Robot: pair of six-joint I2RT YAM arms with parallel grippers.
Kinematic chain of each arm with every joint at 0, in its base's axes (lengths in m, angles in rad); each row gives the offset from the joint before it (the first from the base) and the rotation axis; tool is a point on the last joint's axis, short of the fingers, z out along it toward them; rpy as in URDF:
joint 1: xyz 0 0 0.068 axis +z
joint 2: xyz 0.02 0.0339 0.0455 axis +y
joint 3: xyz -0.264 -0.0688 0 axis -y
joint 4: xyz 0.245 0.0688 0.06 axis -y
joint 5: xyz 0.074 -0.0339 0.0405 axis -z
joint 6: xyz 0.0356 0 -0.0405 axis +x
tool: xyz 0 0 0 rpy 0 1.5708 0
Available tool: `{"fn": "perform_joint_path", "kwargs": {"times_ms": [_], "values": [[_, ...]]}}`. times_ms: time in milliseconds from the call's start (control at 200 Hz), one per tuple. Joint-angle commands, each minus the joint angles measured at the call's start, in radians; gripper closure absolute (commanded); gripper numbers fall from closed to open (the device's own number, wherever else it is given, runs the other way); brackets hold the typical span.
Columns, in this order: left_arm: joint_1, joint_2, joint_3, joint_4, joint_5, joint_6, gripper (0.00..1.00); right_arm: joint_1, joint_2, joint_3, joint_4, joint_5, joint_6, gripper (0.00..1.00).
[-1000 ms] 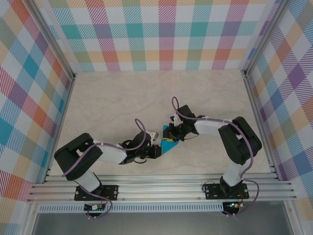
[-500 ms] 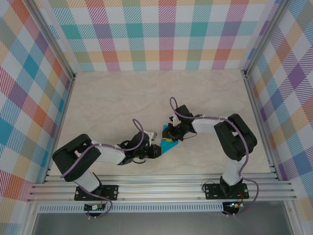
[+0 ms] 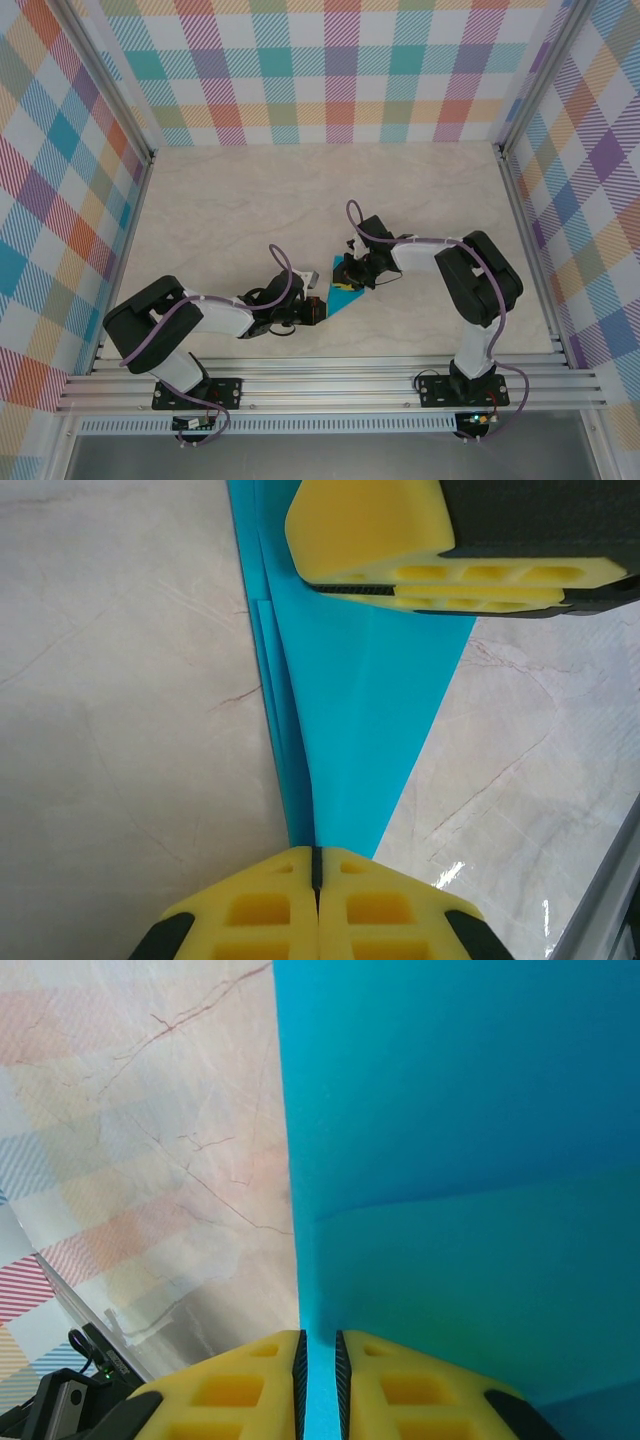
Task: Fold a paper plane with a square sheet of paper (pick it up from the middle)
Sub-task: Fourth fold the wing at the center of the table.
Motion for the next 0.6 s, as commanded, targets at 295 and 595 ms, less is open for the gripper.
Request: {"fn": "perform_joint_path", "kwargs": {"times_ms": [295, 595], "values": [[0.014, 0.024, -0.024, -0.073, -0.039, -0.039, 1.00, -0.011, -0.114, -0.002, -0.027, 0.037, -0.002, 0.73], [0.014, 0.027, -0.021, -0.082, -0.047, -0.050, 1.00, -0.007, -0.088, 0.005, -0.014, -0.027, -0.022, 0.74]]}}
